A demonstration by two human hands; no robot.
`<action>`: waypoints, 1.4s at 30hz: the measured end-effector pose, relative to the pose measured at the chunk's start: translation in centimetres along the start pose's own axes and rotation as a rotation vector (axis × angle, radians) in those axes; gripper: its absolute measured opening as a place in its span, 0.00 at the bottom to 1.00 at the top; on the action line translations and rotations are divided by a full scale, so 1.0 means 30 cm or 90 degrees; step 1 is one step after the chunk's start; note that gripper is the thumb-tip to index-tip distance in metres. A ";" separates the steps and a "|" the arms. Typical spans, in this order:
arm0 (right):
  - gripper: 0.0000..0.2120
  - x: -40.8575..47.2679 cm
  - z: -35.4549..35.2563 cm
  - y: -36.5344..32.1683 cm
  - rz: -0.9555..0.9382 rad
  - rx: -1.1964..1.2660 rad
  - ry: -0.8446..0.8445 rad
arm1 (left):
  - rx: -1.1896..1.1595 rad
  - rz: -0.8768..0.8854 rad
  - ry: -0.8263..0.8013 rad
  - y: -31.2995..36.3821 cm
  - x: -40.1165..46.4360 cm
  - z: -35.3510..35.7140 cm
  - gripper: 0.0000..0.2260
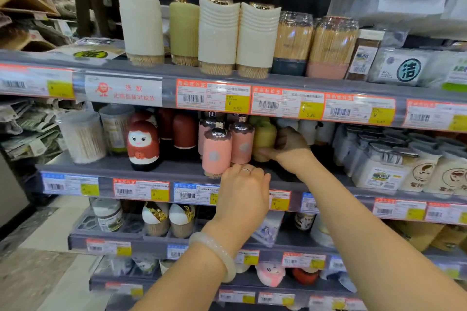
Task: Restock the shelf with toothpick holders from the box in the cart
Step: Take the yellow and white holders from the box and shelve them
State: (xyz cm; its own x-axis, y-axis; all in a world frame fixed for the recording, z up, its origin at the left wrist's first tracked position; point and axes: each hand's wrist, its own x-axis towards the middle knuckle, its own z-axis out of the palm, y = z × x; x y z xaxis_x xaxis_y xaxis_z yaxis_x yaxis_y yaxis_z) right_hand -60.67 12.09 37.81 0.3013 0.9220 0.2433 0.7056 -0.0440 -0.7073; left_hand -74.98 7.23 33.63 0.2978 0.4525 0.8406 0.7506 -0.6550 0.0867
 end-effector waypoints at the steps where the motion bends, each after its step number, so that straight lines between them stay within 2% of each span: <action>1: 0.23 0.000 -0.006 0.004 -0.005 -0.009 -0.004 | 0.001 0.006 0.004 0.001 -0.001 -0.002 0.14; 4: 0.22 -0.007 -0.010 0.003 -0.005 -0.054 -0.015 | -0.006 0.002 -0.002 0.000 -0.003 0.000 0.15; 8: 0.34 -0.035 0.010 -0.032 0.014 -0.100 0.034 | -0.012 -0.008 -0.009 -0.003 -0.010 0.016 0.15; 10: 0.34 -0.041 0.016 -0.036 0.026 -0.101 0.055 | -0.028 -0.013 -0.002 -0.004 -0.011 0.023 0.15; 17: 0.29 -0.029 0.015 -0.018 0.028 -0.101 0.010 | -0.029 -0.027 -0.025 -0.003 -0.018 0.016 0.15; 21: 0.23 -0.061 0.014 -0.025 0.009 -0.073 0.013 | -0.050 -0.033 -0.016 0.000 -0.017 0.011 0.14; 24: 0.19 -0.149 -0.025 -0.049 -0.028 -0.019 0.099 | -0.110 -0.018 0.018 0.017 -0.044 0.006 0.07; 26: 0.17 -0.236 -0.056 -0.042 -0.064 -0.039 0.168 | -0.165 -0.002 0.047 0.050 -0.080 0.007 0.10; 29: 0.11 -0.406 -0.082 0.031 -0.193 -0.027 0.232 | -0.229 0.021 0.049 0.135 -0.149 0.008 0.09; 32: 0.12 -0.577 -0.100 0.184 -0.216 -0.124 0.235 | -0.228 0.063 -0.044 0.231 -0.231 0.022 0.10; 34: 0.18 -0.663 -0.122 0.316 -0.160 -0.225 0.172 | -0.180 0.074 -0.246 0.300 -0.282 0.035 0.12; 36: 0.22 -0.734 -0.156 0.431 -0.078 -0.310 0.045 | -0.123 0.028 -0.474 0.395 -0.324 0.047 0.23; 39: 0.24 -0.841 -0.247 0.554 0.038 -0.357 -0.076 | -0.088 0.016 -0.578 0.554 -0.369 0.064 0.31; 42: 0.25 -0.950 -0.358 0.644 0.095 -0.402 -0.123 | -0.086 0.076 -0.645 0.745 -0.401 0.071 0.26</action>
State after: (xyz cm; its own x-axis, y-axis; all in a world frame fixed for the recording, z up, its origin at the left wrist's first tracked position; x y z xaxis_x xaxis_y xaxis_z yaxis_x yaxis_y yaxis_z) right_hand -48.73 -19.18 24.34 0.3459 0.9382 0.0094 0.9225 -0.3382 -0.1862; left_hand -60.51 -11.57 24.32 0.7707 0.6372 0.0081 0.6296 -0.7634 0.1444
